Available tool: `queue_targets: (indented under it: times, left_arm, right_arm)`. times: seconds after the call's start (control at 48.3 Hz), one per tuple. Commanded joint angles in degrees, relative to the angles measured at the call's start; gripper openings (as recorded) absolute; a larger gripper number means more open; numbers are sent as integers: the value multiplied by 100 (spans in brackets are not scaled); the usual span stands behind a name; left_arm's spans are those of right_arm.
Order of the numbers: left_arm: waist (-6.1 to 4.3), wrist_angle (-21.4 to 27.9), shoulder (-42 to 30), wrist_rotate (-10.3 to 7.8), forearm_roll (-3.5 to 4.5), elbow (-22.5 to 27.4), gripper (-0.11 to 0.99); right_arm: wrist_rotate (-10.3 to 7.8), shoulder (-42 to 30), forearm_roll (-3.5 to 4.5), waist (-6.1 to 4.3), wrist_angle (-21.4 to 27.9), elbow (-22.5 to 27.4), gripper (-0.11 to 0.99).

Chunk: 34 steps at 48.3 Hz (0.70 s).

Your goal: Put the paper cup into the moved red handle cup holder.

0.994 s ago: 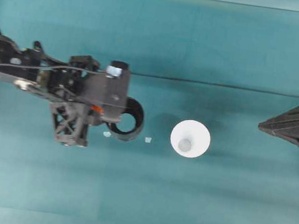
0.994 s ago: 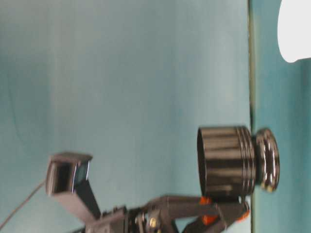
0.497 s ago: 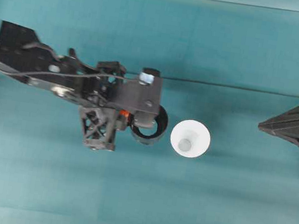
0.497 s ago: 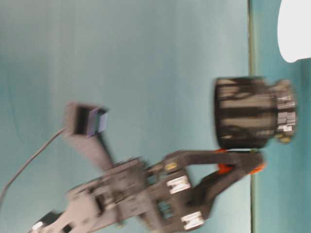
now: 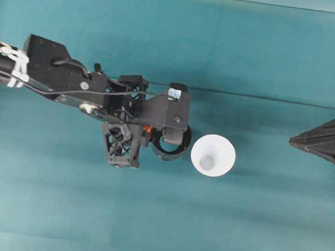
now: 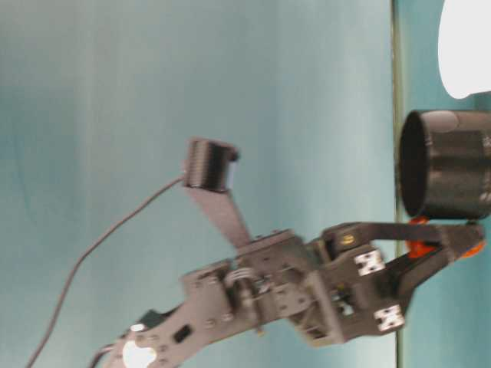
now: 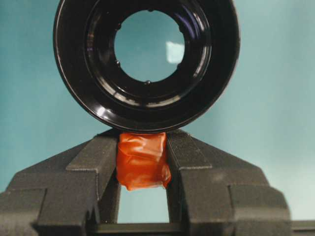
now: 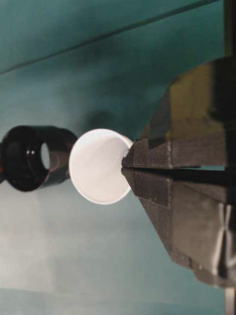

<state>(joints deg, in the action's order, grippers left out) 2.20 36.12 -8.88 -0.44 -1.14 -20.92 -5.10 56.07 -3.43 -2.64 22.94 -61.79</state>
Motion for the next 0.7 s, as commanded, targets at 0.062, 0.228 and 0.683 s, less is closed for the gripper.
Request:
queue_targets:
  times: [0.062,0.228,0.683]
  left_arm:
    - [-18,-70,-97,0,-9,0,26]
    - [-18,-105,-158,0,-18,-9,26]
    - [-141,-439,-176,62,-9,-316,26]
  right_arm:
    - [-53,-26,-9,-9,53,97,-11]
    - [-132,-26,-18,-9,88,97,-11]
    - [-281,-26,0,-9,88,70,-11]
